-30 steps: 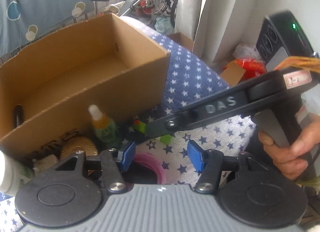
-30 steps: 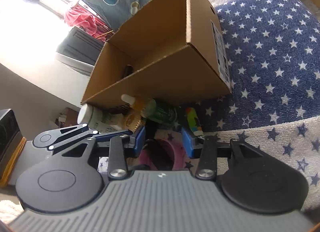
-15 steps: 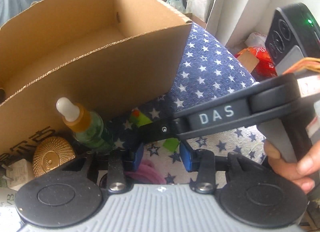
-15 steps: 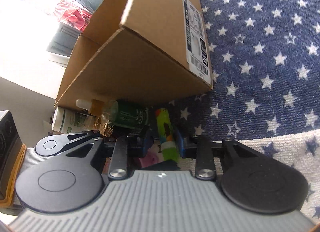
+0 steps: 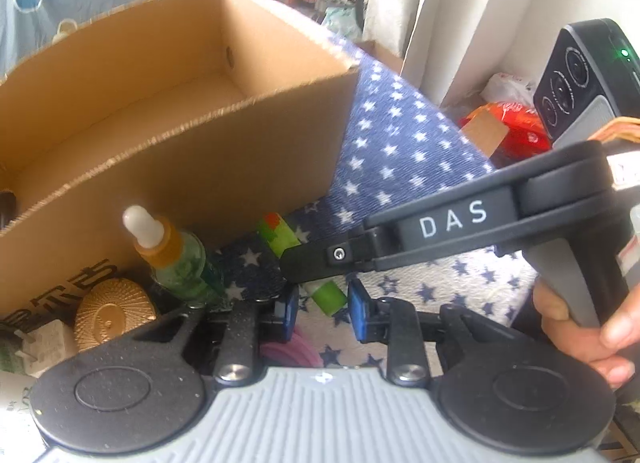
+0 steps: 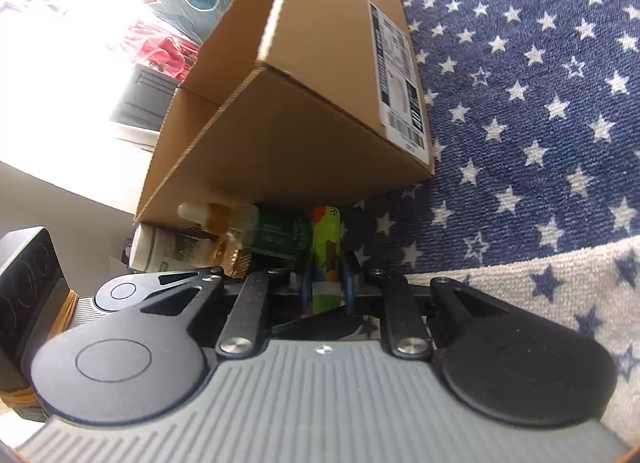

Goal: Organize rigid objects
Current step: 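Grasp the green-yellow glue stick with the right gripper, then lower the glue stick into the box and open the right gripper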

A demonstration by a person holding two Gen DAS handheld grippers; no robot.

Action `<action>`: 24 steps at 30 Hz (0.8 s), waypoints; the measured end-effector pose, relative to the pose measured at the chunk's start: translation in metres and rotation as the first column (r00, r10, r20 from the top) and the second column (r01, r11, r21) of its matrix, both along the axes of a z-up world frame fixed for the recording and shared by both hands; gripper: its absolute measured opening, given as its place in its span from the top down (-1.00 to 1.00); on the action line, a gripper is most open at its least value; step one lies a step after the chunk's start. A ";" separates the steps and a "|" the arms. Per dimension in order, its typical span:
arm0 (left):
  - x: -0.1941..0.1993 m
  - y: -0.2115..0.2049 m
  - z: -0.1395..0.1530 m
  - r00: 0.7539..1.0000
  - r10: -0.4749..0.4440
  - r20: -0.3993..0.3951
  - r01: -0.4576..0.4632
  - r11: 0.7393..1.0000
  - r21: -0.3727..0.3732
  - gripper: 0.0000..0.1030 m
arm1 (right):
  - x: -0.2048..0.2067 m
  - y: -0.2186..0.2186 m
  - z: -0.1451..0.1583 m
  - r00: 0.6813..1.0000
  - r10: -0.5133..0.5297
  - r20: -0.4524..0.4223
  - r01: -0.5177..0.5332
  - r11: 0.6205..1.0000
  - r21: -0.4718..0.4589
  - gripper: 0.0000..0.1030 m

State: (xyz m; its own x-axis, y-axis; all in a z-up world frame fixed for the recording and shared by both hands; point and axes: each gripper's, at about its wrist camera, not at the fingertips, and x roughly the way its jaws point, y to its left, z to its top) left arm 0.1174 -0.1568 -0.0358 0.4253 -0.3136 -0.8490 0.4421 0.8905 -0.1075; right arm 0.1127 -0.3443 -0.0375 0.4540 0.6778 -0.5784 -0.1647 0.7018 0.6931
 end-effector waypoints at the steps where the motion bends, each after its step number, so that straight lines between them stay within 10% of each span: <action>1: -0.004 0.002 0.005 1.000 -0.004 0.013 0.004 1.000 -0.009 0.46 | -0.005 0.000 0.003 1.000 -0.003 0.008 0.003 1.000 -0.001 0.71; 15: -0.027 0.058 0.107 0.965 0.056 0.256 -0.051 0.998 -0.024 0.45 | -0.021 0.053 0.122 0.967 0.079 0.243 -0.073 0.997 -0.035 0.71; 24: 0.076 0.135 0.109 0.982 0.178 0.069 -0.176 0.984 -0.034 0.45 | 0.091 0.125 0.140 0.969 0.208 0.134 -0.204 0.978 -0.043 0.72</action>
State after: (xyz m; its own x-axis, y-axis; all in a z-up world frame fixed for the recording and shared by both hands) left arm 0.1929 -0.0214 0.0734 0.5353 -0.2513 -0.8065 0.2851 0.9524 -0.1075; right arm 0.2039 -0.2191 0.1023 0.3828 0.7488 -0.5411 -0.4000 0.6623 0.6335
